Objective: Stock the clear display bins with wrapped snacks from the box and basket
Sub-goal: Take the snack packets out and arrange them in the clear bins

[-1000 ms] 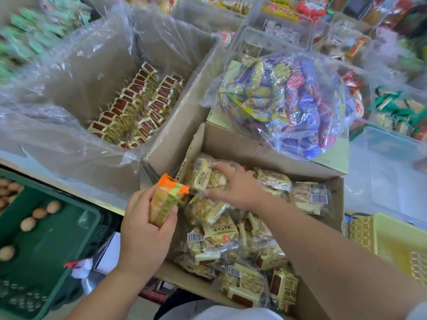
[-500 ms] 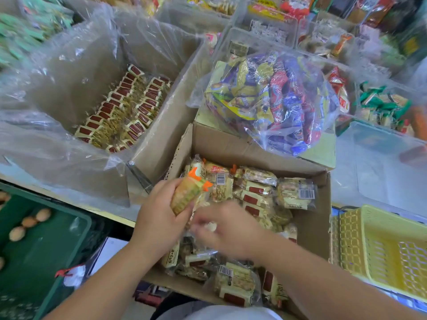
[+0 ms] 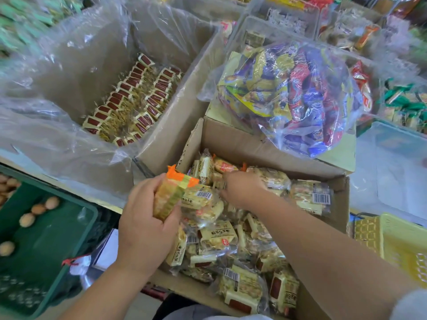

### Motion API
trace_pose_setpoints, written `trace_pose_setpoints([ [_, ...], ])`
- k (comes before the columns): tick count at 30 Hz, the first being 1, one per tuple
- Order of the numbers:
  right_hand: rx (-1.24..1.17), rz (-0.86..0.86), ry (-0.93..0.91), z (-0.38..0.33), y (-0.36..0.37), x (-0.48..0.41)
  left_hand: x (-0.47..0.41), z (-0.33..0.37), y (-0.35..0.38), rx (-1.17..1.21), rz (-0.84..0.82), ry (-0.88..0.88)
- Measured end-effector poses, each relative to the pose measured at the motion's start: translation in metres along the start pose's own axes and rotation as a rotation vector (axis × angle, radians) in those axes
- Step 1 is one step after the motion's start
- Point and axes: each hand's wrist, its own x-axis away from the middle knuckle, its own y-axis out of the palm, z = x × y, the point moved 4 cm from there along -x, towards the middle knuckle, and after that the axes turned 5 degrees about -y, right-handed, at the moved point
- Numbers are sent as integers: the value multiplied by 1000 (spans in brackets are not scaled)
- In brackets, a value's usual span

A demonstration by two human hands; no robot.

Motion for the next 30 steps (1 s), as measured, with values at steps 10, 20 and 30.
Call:
trace_pose_setpoints([
  [10, 0, -184, -330, -1, -27, 126, -8, -6, 10, -16, -86, 45],
  [20, -171, 170, -71, 6, -64, -6, -7, -7, 9, 16, -91, 6],
  [30, -182, -147, 180, 11, 29, -90, -10, -11, 11, 7, -109, 19],
])
